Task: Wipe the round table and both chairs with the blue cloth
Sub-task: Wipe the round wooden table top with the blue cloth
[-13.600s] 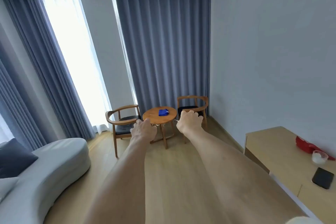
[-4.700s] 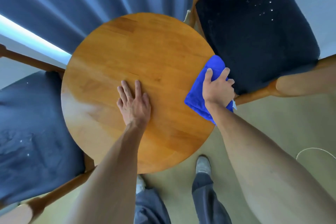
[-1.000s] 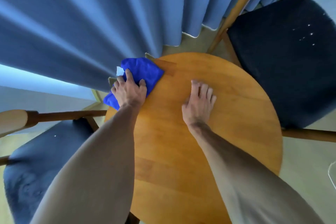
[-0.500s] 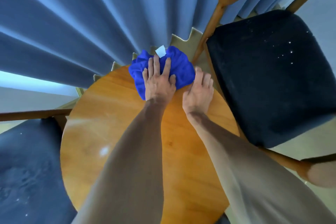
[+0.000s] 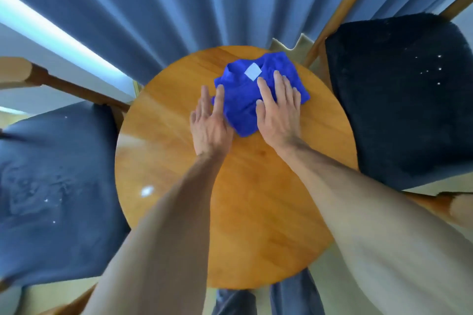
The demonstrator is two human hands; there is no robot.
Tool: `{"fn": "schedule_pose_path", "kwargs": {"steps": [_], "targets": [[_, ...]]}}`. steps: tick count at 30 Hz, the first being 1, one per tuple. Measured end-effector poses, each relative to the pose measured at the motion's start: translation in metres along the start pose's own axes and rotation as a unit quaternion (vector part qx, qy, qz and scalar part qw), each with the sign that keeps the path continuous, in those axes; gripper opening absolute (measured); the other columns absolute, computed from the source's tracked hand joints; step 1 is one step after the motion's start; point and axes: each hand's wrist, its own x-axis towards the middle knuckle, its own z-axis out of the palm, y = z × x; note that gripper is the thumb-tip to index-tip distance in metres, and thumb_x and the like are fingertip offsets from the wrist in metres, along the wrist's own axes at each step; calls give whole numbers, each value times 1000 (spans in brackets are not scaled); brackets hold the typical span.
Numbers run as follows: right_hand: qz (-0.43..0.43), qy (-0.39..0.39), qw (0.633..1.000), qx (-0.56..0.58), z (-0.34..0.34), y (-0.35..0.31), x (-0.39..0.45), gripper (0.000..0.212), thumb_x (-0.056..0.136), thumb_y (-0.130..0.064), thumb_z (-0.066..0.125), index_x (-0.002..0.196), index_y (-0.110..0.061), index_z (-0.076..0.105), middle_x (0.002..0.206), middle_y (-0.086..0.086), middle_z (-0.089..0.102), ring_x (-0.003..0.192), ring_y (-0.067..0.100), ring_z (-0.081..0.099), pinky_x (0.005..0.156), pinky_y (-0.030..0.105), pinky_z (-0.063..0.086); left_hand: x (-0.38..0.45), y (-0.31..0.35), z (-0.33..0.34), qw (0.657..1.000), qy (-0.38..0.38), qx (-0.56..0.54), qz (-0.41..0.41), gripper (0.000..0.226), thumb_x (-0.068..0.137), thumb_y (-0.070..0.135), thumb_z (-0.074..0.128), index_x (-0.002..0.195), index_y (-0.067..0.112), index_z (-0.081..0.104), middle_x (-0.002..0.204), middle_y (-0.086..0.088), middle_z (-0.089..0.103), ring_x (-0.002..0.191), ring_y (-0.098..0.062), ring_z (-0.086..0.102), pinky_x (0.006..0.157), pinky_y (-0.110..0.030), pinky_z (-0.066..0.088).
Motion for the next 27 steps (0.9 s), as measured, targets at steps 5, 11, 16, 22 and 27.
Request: {"fn": "schedule_pose_path", "kwargs": {"steps": [5, 11, 16, 22, 27], "targets": [[110, -117, 985, -58, 23, -59, 8, 76, 86, -69, 41, 149, -29, 34, 159, 27, 16, 148, 44, 10, 106, 65, 23, -51, -130, -25, 959, 13, 96, -265, 56, 101, 32, 27, 155, 26, 12, 162, -22, 4, 149, -35, 9, 115, -52, 17], [52, -52, 992, -98, 32, -110, -25, 46, 97, -55, 35, 124, -24, 57, 132, 19, 50, 118, 37, 45, 79, 49, 43, -75, -194, -39, 909, -33, 30, -413, 53, 101, 37, 19, 153, 25, 16, 145, -26, 37, 127, -42, 42, 102, -56, 34], [-20, -13, 997, -76, 34, -150, -64, 26, 88, -31, 56, 106, -14, 61, 97, 10, 57, 84, 29, 51, 64, 40, 39, -110, -165, -33, 913, 2, -60, -404, 55, 102, 34, 23, 155, 24, 10, 135, -20, 41, 118, -39, 47, 94, -53, 39], [4, 17, 997, -70, 45, -150, -74, 36, 89, -40, 52, 116, -18, 58, 133, 22, 50, 125, 39, 47, 99, 56, 34, -144, -186, -33, 931, 4, -73, -356, 57, 102, 33, 23, 156, 21, 9, 139, -14, 43, 107, -37, 56, 83, -45, 42], [62, -69, 994, -66, 54, -166, -84, 68, 94, -54, 38, 153, -22, 28, 159, 24, 20, 149, 38, 15, 106, 68, 28, -172, -206, -28, 900, 50, -199, -384, 48, 103, 35, 27, 146, 20, 38, 120, -12, 65, 107, -34, 59, 94, -43, 45]]}}
